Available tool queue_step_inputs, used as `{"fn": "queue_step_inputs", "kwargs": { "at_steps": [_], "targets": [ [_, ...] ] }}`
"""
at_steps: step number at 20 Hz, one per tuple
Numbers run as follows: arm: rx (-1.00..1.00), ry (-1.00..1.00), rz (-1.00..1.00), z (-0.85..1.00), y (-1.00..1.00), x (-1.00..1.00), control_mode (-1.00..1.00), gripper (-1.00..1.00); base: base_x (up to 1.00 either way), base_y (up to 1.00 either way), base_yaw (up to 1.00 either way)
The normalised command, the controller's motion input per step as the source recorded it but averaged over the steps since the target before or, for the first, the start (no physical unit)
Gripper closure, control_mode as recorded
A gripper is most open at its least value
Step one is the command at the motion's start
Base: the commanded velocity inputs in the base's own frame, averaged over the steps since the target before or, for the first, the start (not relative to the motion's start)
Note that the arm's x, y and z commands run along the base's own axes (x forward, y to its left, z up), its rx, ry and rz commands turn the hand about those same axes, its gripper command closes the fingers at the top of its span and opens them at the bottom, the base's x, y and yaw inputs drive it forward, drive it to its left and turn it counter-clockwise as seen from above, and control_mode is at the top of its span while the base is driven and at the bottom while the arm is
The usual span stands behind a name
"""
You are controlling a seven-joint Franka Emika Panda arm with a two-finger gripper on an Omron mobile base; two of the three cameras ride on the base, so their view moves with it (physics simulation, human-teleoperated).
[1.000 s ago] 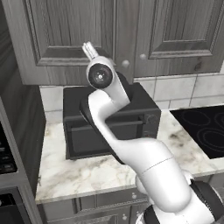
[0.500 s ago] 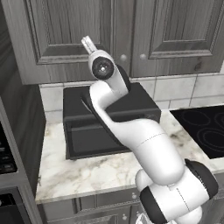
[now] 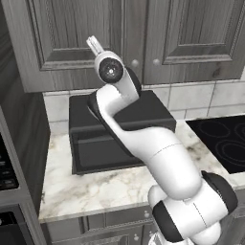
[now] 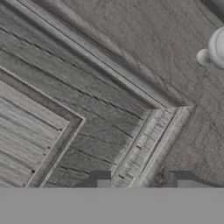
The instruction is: Open the cabinet and move the ladle to the pot. Then close the cabinet.
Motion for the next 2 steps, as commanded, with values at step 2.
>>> {"fn": "queue_step_inputs", "kwargs": {
  "at_steps": [2],
  "targets": [
    [-0.04, 0.0, 0.02, 0.0, -0.13, 0.0, -1.0, -1.0, 0.0, 0.0, 0.0]
  ]
}}
